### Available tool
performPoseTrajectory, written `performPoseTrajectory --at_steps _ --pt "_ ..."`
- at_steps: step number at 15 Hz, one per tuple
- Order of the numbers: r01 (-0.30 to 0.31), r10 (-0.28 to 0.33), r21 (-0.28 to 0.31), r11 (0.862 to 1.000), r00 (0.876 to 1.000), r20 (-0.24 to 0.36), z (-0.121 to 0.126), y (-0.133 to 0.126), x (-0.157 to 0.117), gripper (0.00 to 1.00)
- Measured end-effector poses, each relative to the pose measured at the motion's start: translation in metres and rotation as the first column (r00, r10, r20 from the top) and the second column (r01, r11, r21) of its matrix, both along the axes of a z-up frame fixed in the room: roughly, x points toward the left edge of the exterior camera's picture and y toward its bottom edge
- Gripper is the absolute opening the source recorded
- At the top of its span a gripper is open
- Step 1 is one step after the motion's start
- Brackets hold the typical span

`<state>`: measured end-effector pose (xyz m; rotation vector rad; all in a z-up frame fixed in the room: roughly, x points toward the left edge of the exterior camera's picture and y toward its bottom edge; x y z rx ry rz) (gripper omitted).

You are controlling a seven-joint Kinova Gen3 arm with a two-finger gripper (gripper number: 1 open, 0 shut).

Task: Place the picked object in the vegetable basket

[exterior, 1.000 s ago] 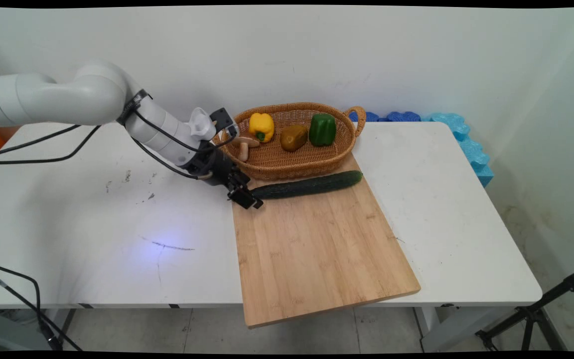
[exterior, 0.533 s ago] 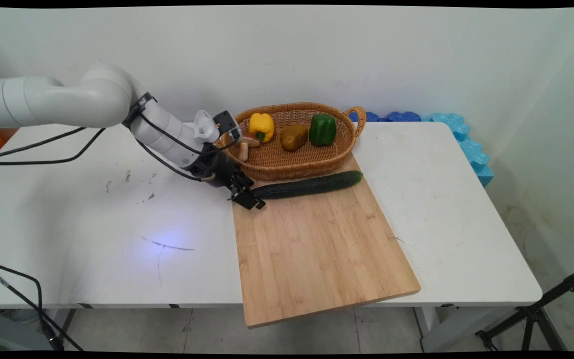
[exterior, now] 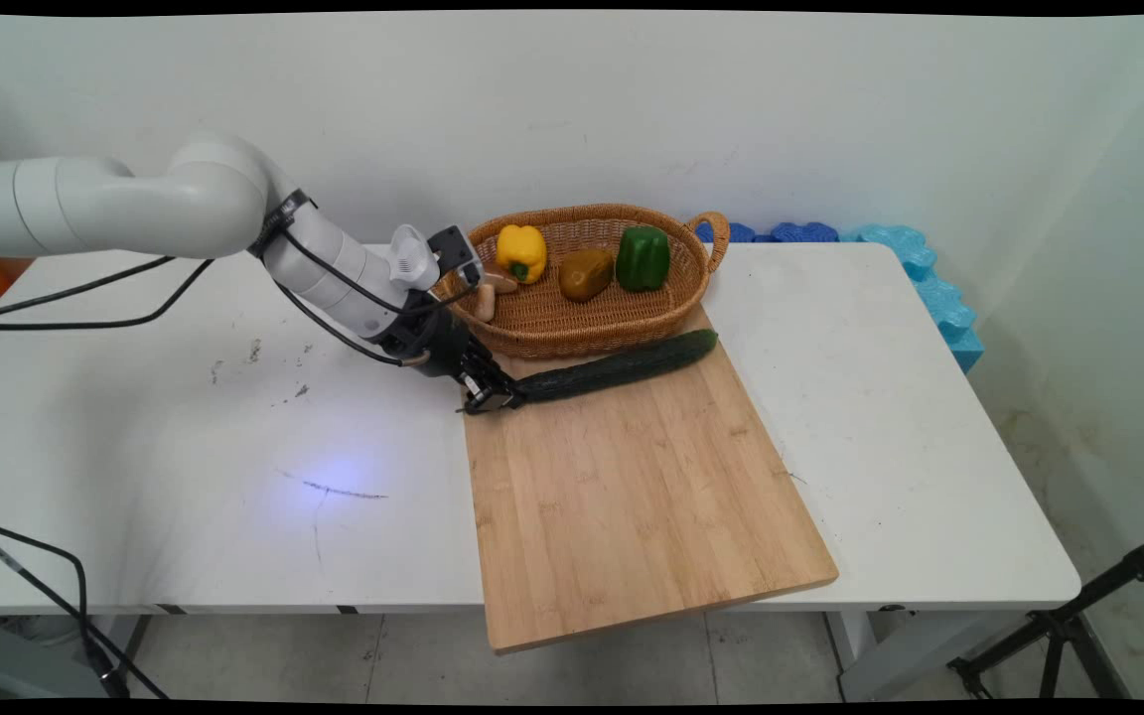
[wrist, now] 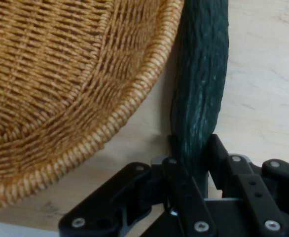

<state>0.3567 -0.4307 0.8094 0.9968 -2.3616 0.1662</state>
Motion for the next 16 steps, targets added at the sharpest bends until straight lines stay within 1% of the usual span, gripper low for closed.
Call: performPoseTrajectory --at_steps 4,8,13,16 --pt "0.019 -0.019 0.0 1.0 1.0 -0.006 0.002 0.003 -0.002 0.0" --pt "0.05 -0.05 -0.005 0.999 0.998 -0.024 0.012 0.012 -0.003 0.0" --pt "0.107 -0.108 -0.017 0.994 0.992 -0.064 0.036 0.029 -0.004 0.0" --pt "0.141 -0.143 -0.03 0.99 0.986 -0.088 0.052 0.037 -0.004 0.0"
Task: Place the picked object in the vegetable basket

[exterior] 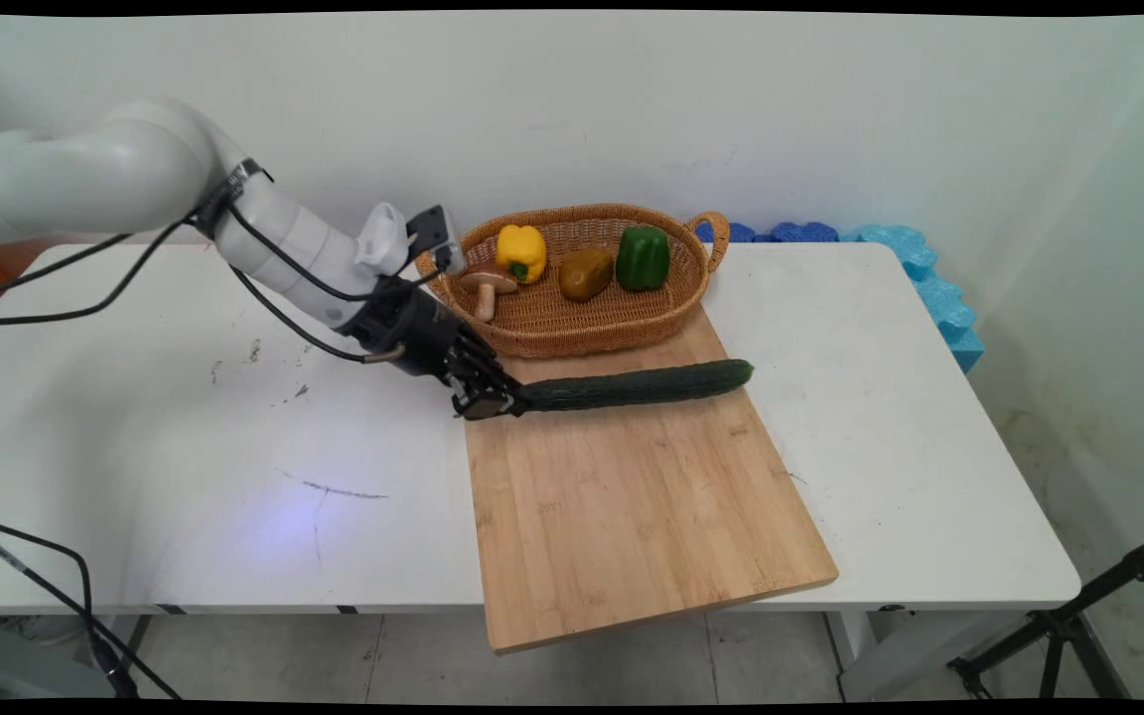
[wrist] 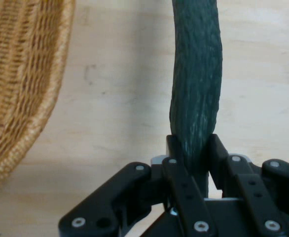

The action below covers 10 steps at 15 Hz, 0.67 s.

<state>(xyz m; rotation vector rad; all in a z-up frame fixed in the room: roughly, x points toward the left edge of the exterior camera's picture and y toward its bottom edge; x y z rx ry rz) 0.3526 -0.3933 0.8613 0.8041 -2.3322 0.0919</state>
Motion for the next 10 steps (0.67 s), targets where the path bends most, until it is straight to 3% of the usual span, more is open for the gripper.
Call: performPoseTrajectory --at_steps 5,10 --pt "0.053 -0.054 -0.031 0.998 0.998 -0.041 0.032 0.006 0.0 0.0" --pt "0.101 -0.105 -0.078 0.992 0.993 -0.051 0.07 -0.004 0.009 0.0"
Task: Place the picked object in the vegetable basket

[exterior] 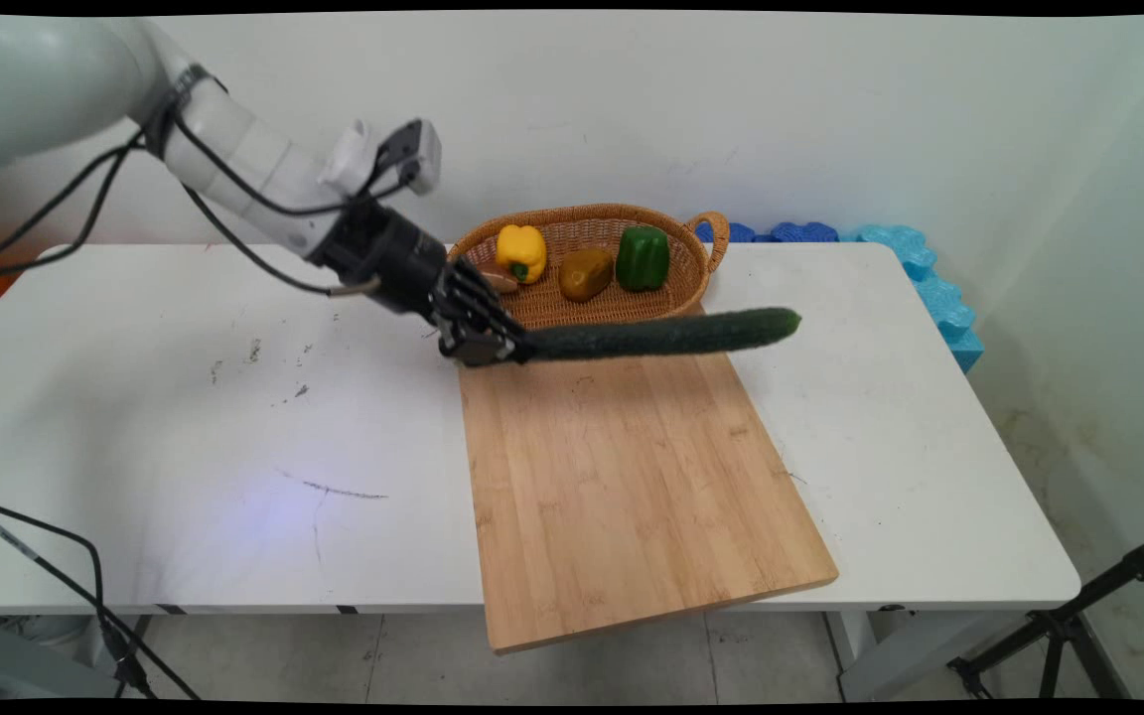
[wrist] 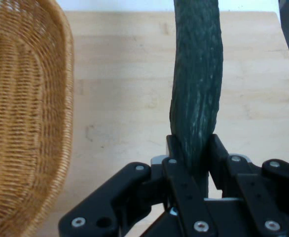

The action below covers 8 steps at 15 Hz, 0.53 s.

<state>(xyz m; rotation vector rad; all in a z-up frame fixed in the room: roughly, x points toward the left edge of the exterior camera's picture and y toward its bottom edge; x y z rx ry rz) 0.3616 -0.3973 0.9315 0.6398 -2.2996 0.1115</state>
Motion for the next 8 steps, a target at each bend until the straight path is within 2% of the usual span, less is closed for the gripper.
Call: performPoseTrajectory --at_steps 3,8 --pt "0.008 -0.008 -0.027 1.0 1.0 0.008 0.017 -0.014 0.014 0.0" --pt "-0.015 0.017 -0.055 0.998 0.999 0.031 0.03 -0.037 0.037 0.0"
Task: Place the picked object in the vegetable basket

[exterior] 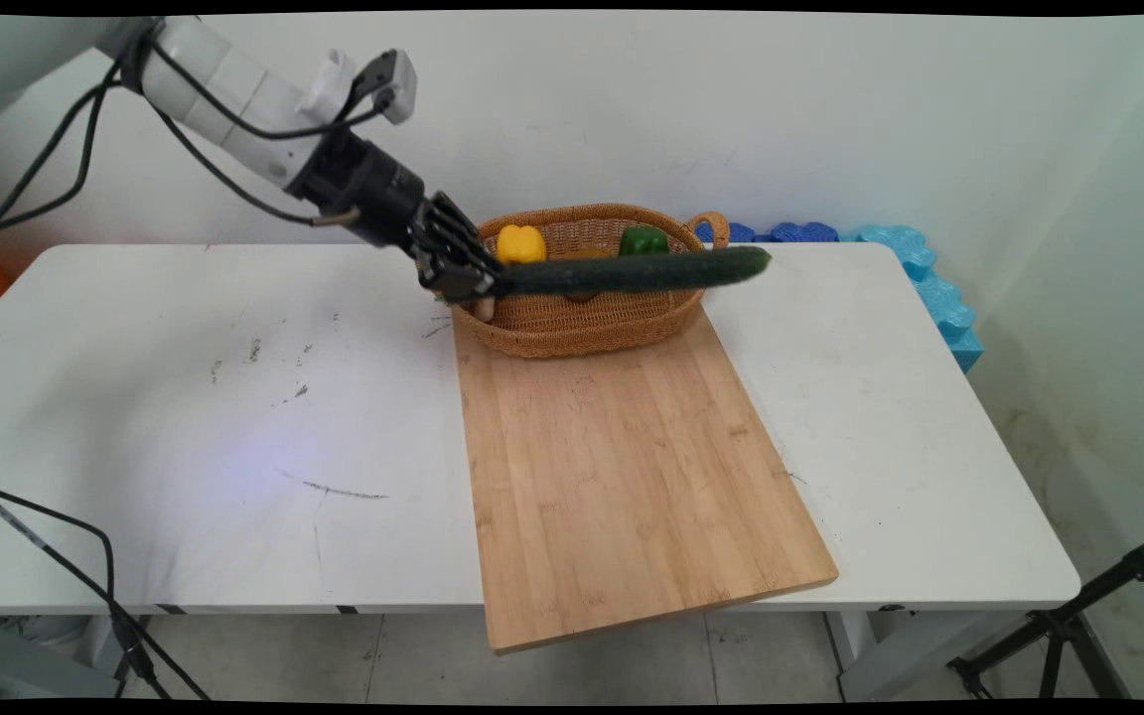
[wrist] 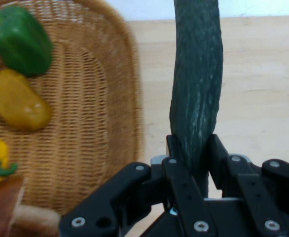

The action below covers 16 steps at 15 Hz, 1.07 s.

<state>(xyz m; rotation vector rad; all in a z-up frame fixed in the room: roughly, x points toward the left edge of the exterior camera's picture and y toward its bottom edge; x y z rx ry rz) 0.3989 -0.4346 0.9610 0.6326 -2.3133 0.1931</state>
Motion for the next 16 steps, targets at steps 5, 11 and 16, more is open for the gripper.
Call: performPoseTrajectory --at_steps 5,11,16 --pt "-0.034 0.036 -0.031 0.999 0.998 0.058 -0.004 -0.026 0.026 0.0" --pt "-0.071 0.075 -0.045 0.996 0.992 0.099 -0.028 -0.053 0.033 0.0" --pt "-0.097 0.1 -0.031 0.995 0.99 0.099 -0.048 -0.064 0.028 0.0"
